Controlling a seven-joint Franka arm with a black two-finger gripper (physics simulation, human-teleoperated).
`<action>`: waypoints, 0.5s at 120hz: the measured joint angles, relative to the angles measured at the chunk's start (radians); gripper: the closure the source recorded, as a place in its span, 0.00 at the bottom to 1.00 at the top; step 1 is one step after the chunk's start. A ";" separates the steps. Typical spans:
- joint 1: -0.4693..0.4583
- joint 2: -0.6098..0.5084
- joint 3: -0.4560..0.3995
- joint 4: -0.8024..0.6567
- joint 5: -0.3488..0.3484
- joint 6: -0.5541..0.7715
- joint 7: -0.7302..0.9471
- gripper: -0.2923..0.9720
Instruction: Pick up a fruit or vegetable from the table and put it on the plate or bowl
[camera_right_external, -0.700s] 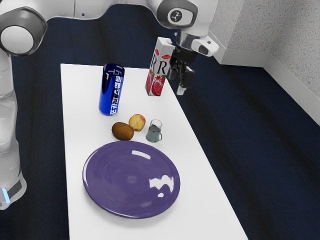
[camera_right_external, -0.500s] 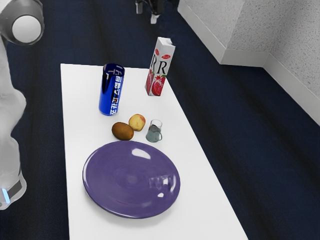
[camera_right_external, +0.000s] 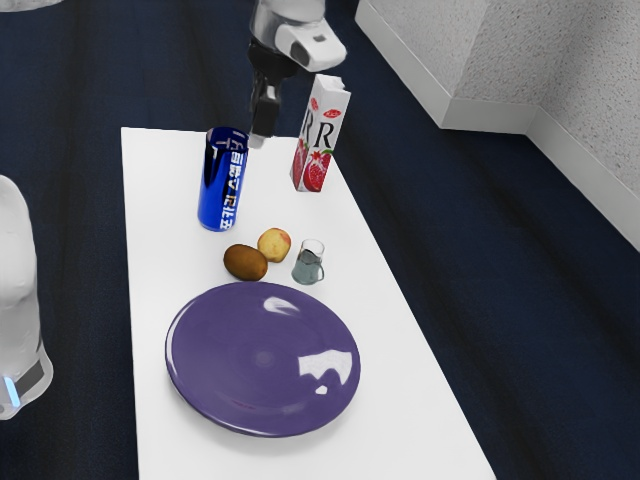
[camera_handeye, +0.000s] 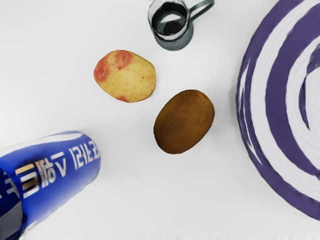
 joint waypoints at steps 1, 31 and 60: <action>0.006 -0.006 -0.010 -0.004 0.000 0.002 0.002 0.25; -0.558 -0.134 0.433 -0.283 0.094 0.170 0.032 0.25; -0.874 -0.238 0.738 -0.500 0.189 0.392 0.019 0.25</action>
